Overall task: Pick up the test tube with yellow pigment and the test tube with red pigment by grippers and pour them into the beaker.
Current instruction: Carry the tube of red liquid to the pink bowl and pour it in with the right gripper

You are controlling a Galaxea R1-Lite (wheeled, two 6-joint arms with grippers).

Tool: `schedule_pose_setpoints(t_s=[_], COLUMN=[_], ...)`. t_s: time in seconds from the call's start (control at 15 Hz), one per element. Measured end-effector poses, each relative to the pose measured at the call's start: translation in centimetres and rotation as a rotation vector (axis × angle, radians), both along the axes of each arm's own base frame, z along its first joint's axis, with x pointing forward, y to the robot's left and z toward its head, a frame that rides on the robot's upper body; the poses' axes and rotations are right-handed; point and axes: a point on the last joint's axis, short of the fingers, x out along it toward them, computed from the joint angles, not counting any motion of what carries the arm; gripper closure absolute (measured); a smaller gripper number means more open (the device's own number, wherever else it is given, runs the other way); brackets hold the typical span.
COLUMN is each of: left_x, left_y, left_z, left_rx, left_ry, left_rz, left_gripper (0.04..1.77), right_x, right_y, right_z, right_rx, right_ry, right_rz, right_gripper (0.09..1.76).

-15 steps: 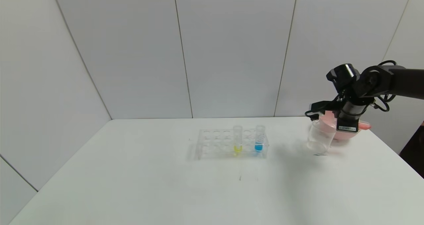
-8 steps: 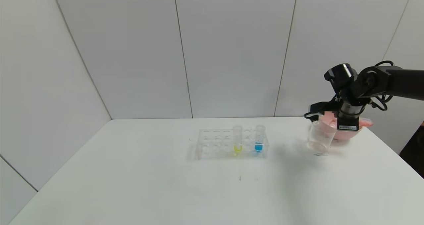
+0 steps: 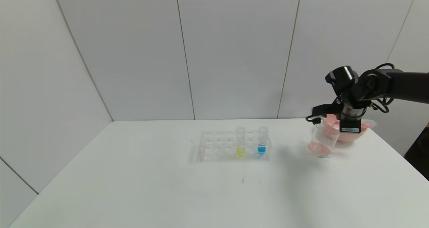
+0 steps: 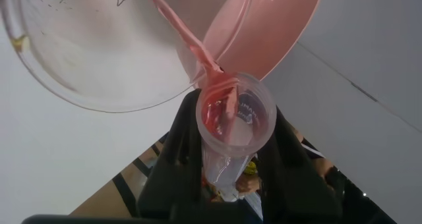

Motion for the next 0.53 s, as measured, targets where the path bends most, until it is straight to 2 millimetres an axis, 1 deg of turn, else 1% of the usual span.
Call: schedule_pose_setpoints(t_s=[0.33, 0.53], left_x=[0.00, 0.00], left_y=[0.00, 0.00], left_z=[0.00, 0.00], left_rx=[0.000, 0.000], left_ry=[0.000, 0.000], left_rz=[0.000, 0.000], left_gripper=[0.09, 0.09], right_x=[-0.27, -0.38], right_y=[0.32, 0.62], right_z=[0.29, 0.46], right_rx=[-0.029, -0.076], right_ry=[0.020, 0.032], right_rz=[0.026, 0.036], right_gripper=[1.31, 1.31])
